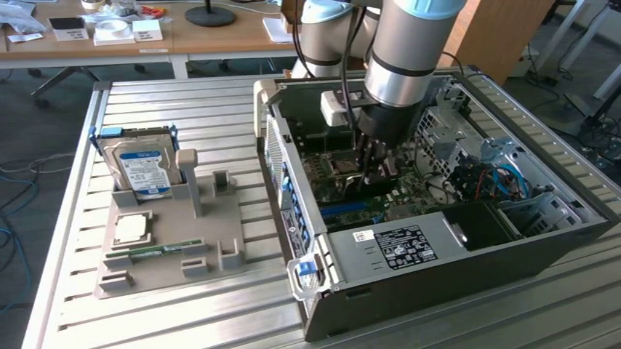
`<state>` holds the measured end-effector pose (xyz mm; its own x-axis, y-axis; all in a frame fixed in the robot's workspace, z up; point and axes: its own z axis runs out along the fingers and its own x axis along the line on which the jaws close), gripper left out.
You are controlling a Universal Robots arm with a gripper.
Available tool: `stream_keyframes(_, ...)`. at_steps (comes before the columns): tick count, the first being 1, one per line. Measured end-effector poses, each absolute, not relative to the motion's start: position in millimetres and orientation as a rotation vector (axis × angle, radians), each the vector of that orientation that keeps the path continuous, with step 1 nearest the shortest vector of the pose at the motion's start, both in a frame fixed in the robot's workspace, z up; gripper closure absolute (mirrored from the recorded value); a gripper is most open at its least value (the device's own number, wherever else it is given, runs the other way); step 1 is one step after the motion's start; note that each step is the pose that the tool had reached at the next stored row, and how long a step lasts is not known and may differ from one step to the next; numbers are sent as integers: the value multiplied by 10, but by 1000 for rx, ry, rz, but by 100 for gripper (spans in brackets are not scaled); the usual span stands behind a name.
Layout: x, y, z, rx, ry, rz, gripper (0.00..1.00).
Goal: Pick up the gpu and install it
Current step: 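Insert the gpu into the slot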
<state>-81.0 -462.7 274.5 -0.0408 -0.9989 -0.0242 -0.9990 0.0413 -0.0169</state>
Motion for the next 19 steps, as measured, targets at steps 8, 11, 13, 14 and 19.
stream_keyframes(8,-829,-4626,2744,-2155,2245,7,73)
stream_keyframes(11,-836,-4627,2744,-2155,2245,7,73)
stream_keyframes(13,-841,-4626,2744,-2155,2246,7,73)
stream_keyframes(14,-844,-4626,2744,-2155,2245,7,73)
stream_keyframes(19,-857,-4627,2742,-2155,2245,7,73)
